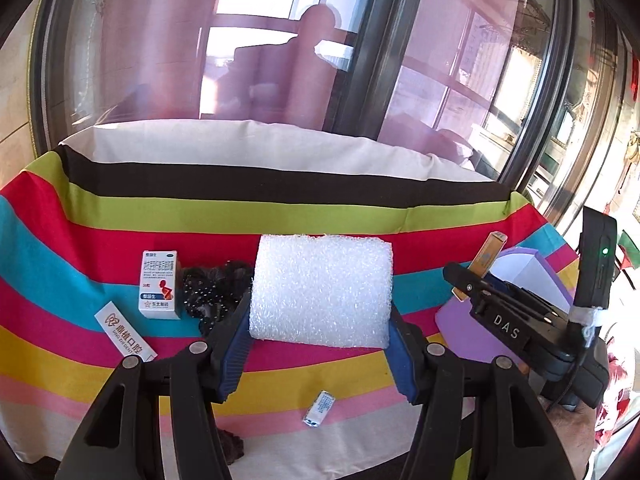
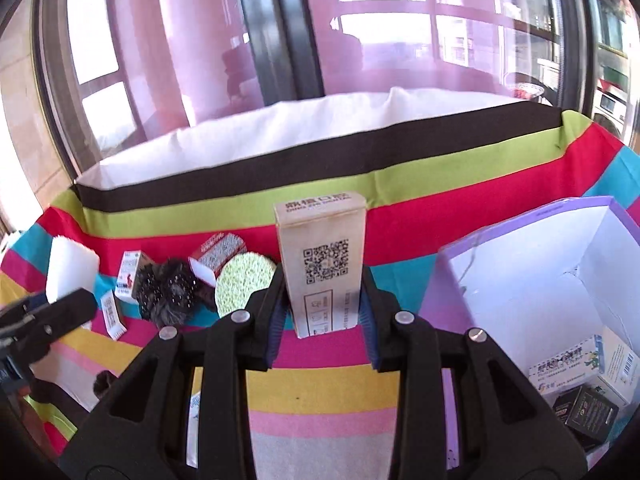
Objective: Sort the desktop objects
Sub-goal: 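Grasp the white foam block with the left tool while the right grasps the QR-code box, then carry the foam block and QR-code box into the lavender box and open both tools, then move both tools back toward the medicine box and green sponge, then grasp the white medicine box with the left tool while the right grasps the green sponge, then carry the medicine box and sponge into the lavender box and release both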
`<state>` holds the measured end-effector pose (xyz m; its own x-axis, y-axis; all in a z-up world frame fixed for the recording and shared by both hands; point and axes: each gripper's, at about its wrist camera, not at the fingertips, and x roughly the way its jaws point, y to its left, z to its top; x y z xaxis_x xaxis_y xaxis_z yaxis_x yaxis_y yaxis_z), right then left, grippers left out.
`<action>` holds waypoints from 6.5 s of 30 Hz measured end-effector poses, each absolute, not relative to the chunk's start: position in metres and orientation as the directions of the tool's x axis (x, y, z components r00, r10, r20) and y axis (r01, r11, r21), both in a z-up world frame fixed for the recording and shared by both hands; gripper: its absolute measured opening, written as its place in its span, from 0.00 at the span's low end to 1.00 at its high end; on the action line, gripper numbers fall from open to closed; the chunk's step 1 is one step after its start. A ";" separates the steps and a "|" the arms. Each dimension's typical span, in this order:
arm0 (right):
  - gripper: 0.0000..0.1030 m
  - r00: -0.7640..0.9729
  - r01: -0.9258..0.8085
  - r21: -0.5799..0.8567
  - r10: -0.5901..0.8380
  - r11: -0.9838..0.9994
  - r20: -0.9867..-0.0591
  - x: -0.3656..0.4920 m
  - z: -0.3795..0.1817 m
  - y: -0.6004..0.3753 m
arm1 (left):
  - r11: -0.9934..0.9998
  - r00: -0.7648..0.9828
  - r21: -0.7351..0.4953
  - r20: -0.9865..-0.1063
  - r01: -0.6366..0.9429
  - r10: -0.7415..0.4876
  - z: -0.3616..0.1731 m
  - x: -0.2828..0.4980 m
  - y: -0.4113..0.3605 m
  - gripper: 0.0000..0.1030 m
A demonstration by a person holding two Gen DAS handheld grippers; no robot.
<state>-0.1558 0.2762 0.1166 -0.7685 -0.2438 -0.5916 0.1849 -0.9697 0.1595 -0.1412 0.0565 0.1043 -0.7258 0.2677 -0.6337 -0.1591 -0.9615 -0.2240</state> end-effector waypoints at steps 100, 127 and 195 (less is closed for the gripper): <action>0.99 -0.753 0.452 -0.329 -0.158 -0.829 -0.638 -0.205 0.025 0.157 | -0.994 -0.573 -0.102 -0.817 0.038 0.062 0.010 -0.275 -0.067 0.73; 0.79 -0.736 0.454 -0.145 -0.278 -0.879 -0.618 -0.181 0.064 0.218 | -0.992 -0.657 -0.109 -0.753 0.057 0.045 0.051 -0.200 -0.065 0.41; 0.95 -0.777 0.013 0.066 -0.051 -0.998 -0.628 -0.069 0.110 0.475 | -0.892 -0.781 -0.107 -0.445 -0.440 0.439 0.126 -0.131 0.205 0.77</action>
